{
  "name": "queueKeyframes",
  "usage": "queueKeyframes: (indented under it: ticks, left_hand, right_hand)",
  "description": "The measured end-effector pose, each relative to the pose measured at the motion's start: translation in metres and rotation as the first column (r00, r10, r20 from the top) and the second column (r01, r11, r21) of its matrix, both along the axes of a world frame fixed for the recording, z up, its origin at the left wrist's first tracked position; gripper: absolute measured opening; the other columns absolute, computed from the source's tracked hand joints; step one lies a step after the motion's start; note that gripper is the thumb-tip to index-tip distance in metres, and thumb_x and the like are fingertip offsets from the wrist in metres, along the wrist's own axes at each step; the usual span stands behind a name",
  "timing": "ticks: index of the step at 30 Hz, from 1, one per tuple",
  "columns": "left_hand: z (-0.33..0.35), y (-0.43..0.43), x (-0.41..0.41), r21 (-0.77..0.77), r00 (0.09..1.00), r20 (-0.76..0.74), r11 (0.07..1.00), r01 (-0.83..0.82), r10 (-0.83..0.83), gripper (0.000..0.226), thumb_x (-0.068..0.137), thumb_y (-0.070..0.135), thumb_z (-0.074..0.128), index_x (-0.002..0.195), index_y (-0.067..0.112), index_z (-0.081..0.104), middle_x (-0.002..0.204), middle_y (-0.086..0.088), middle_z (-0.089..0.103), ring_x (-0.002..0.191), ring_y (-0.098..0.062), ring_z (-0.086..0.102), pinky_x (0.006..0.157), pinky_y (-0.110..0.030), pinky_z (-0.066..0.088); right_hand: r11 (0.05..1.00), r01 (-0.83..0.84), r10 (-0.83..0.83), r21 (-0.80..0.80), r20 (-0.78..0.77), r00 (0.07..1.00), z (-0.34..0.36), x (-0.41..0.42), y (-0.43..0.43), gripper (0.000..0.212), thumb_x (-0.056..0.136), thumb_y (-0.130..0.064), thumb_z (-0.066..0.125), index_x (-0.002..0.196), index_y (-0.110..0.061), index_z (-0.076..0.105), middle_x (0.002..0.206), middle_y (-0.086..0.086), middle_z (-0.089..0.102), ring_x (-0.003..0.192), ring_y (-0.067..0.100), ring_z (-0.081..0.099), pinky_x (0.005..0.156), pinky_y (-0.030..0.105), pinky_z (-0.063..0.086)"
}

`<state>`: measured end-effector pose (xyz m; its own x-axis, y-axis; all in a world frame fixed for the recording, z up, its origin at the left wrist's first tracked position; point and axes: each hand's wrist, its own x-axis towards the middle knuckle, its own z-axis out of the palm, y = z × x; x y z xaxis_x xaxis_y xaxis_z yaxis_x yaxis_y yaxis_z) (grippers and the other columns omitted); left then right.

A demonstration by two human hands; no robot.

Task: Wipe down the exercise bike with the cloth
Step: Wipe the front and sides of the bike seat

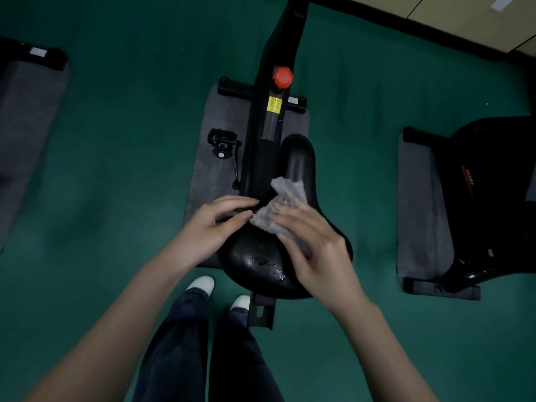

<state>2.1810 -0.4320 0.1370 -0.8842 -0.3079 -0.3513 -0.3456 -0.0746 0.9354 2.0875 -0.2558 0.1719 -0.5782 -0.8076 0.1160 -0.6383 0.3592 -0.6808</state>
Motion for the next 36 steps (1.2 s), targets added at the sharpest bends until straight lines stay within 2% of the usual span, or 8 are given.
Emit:
queueKeyframes:
  ticks: [5,9,11,17,23,27,30,36]
  left_hand:
    - [-0.002,0.004,0.009,-0.001,0.998,0.001,0.998,-0.068,0.068,0.023,0.093,0.012,0.056,0.108,0.026,0.066,0.119,0.008,0.063,0.112,0.004,0.055,0.101,-0.014,0.039]
    - [-0.004,0.009,0.011,0.013,0.994,-0.021,0.994,-0.108,0.108,0.026,0.093,0.006,0.053,0.105,0.028,0.063,0.116,0.006,0.062,0.11,0.0,0.056,0.101,-0.014,0.039]
    - [-0.005,0.01,0.012,-0.014,0.996,-0.011,0.996,-0.089,0.089,0.025,0.095,0.01,0.052,0.11,0.025,0.064,0.122,0.003,0.061,0.117,-0.004,0.054,0.104,-0.018,0.037]
    - [-0.004,0.012,0.014,-0.027,0.996,0.007,0.995,-0.091,0.092,0.026,0.096,0.017,0.051,0.117,0.02,0.066,0.126,0.004,0.061,0.12,-0.004,0.052,0.11,-0.029,0.036]
    - [-0.002,0.016,0.014,-0.045,0.993,0.006,0.992,-0.114,0.114,0.027,0.097,0.014,0.05,0.118,0.015,0.065,0.125,0.002,0.062,0.122,-0.008,0.052,0.112,-0.034,0.035]
    - [0.0,0.017,0.014,-0.048,0.993,0.0,0.992,-0.117,0.117,0.027,0.097,0.013,0.049,0.119,0.014,0.065,0.126,0.001,0.062,0.122,-0.007,0.052,0.11,-0.028,0.035]
    - [0.001,0.017,0.015,-0.044,0.991,-0.004,0.99,-0.13,0.13,0.027,0.097,0.014,0.049,0.119,0.015,0.065,0.125,0.001,0.062,0.12,-0.005,0.053,0.107,-0.022,0.036]
    - [0.001,0.021,0.014,-0.04,0.988,-0.021,0.987,-0.154,0.153,0.026,0.096,0.015,0.049,0.117,0.017,0.065,0.123,0.002,0.063,0.118,-0.004,0.054,0.103,-0.018,0.038]
  right_hand:
    - [0.987,0.158,-0.159,-0.039,-0.015,0.987,0.0,-0.008,-0.025,0.024,0.089,0.0,0.063,0.112,-0.004,0.069,0.123,0.008,0.065,0.12,0.02,0.057,0.111,0.025,0.034]
    - [0.999,-0.035,0.035,-0.02,-0.009,0.999,-0.002,0.003,-0.027,0.02,0.088,-0.004,0.064,0.107,-0.007,0.071,0.113,0.004,0.069,0.114,0.016,0.06,0.108,0.03,0.038]
    - [0.998,-0.036,0.038,-0.055,0.033,0.999,0.0,0.001,-0.007,0.02,0.088,-0.002,0.064,0.106,-0.006,0.071,0.113,0.002,0.068,0.114,0.012,0.059,0.107,0.03,0.039]
    - [0.957,0.27,-0.272,-0.103,-0.001,0.962,-0.005,0.007,0.015,0.022,0.086,0.003,0.065,0.106,-0.002,0.07,0.113,0.006,0.068,0.111,0.016,0.061,0.104,0.028,0.043]
    - [0.972,0.199,-0.204,-0.125,-0.032,0.978,-0.006,0.027,0.04,0.02,0.089,-0.009,0.064,0.108,-0.006,0.071,0.116,0.003,0.067,0.114,0.013,0.06,0.104,0.029,0.043]
    - [0.905,0.418,-0.416,-0.084,0.044,0.908,-0.005,0.006,0.045,0.022,0.089,-0.003,0.064,0.109,-0.005,0.071,0.111,-0.001,0.068,0.109,0.003,0.061,0.098,0.016,0.044]
    - [0.87,0.494,-0.489,0.008,0.144,0.86,-0.006,-0.023,0.019,0.024,0.089,-0.011,0.064,0.112,-0.008,0.07,0.104,-0.011,0.065,0.102,-0.003,0.059,0.092,0.007,0.041]
    - [0.938,0.34,-0.327,-0.068,0.151,0.933,-0.007,-0.018,0.033,0.024,0.088,-0.008,0.067,0.111,-0.008,0.07,0.112,-0.014,0.064,0.111,-0.007,0.057,0.099,0.014,0.042]
